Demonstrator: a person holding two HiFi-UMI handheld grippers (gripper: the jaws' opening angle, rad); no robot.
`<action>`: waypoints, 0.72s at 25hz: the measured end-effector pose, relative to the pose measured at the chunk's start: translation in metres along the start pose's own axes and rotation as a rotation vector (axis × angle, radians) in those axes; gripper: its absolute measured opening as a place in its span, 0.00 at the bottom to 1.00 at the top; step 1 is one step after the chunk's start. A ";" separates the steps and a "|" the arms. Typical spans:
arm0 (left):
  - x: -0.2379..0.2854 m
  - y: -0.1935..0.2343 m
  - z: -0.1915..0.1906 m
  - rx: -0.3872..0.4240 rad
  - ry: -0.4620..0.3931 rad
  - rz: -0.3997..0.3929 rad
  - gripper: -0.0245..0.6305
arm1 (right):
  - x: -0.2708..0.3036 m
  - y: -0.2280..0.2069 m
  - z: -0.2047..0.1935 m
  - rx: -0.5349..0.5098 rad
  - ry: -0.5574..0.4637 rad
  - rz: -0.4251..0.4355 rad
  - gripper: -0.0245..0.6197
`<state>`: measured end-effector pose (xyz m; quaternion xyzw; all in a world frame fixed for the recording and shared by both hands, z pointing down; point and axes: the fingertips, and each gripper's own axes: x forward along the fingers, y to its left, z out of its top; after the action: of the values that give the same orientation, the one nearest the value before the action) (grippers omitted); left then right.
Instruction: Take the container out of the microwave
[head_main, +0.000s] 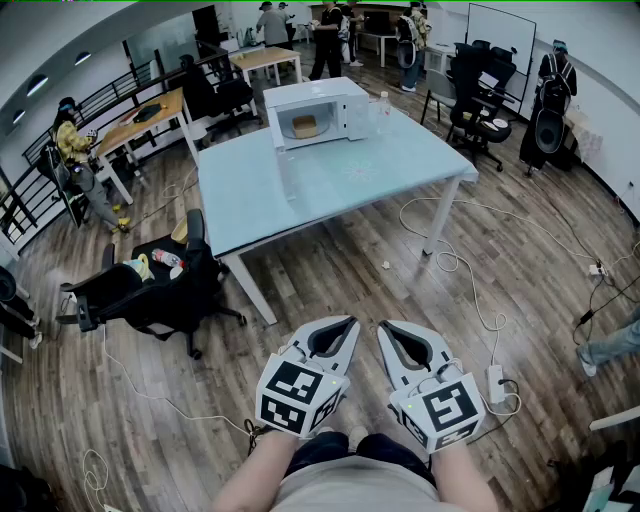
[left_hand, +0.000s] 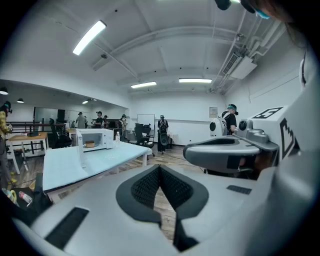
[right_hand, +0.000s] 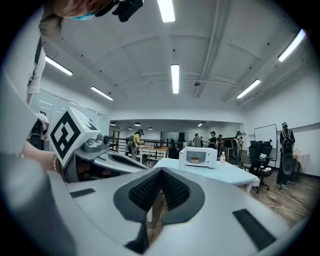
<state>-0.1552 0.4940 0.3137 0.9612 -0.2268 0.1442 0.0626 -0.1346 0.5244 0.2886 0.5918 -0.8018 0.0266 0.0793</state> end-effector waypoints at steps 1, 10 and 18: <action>-0.001 0.000 -0.001 -0.009 0.001 0.001 0.06 | 0.000 0.003 -0.003 0.013 0.004 0.009 0.05; 0.000 -0.016 -0.006 -0.125 0.015 -0.094 0.06 | 0.000 0.008 -0.007 0.026 0.016 0.044 0.05; 0.013 -0.017 -0.008 -0.116 0.016 -0.076 0.06 | -0.011 -0.016 -0.014 0.098 -0.025 0.021 0.05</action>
<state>-0.1382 0.5046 0.3246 0.9626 -0.1977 0.1363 0.1253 -0.1149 0.5316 0.2994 0.5867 -0.8067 0.0594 0.0396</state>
